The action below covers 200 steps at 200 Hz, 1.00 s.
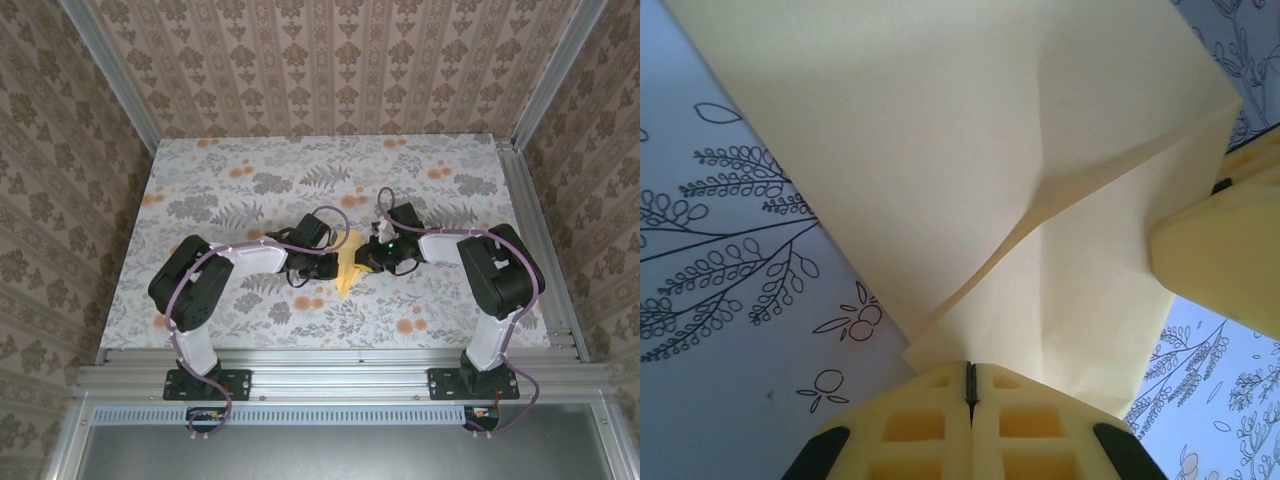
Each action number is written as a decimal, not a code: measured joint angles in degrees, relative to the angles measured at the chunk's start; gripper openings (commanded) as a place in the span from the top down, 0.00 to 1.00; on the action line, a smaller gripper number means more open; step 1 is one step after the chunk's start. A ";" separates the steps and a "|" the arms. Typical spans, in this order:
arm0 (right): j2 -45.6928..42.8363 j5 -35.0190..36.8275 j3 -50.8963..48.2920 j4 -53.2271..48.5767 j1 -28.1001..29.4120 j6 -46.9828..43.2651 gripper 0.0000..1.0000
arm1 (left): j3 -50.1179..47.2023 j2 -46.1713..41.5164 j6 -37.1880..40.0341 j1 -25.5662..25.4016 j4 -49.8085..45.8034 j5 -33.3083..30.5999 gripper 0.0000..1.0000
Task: Fold a paper plane with a square sheet of paper (pick it up from the middle)
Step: Fourth fold the wing at the center of the table.
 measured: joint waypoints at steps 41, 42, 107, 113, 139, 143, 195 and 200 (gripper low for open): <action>0.00 -0.98 0.11 1.27 1.27 1.31 0.89 | -0.33 1.01 0.00 0.11 2.27 0.87 1.00; 0.02 -0.98 0.13 1.31 1.29 1.29 0.89 | -0.33 1.01 0.00 0.11 2.34 0.90 1.00; 0.17 -1.40 1.68 2.23 2.91 2.05 0.97 | -2.16 1.36 -0.02 0.17 7.26 2.60 1.00; 0.31 -1.42 1.79 2.21 2.95 2.05 0.97 | -2.64 1.29 -0.02 0.37 8.11 2.93 1.00; 1.40 -1.64 2.54 2.19 3.06 2.05 0.97 | -4.61 1.03 -0.04 1.07 11.50 4.61 1.00; 1.51 -1.68 2.62 2.16 3.06 2.05 0.98 | -4.79 1.01 -0.04 1.14 11.85 4.83 1.00; 3.28 -1.88 3.63 2.05 3.17 2.01 0.98 | -7.96 0.70 -0.11 2.10 17.55 7.23 1.00; 3.39 -1.88 3.76 1.97 3.21 1.99 0.98 | -8.26 0.68 -0.11 2.14 18.14 7.43 1.00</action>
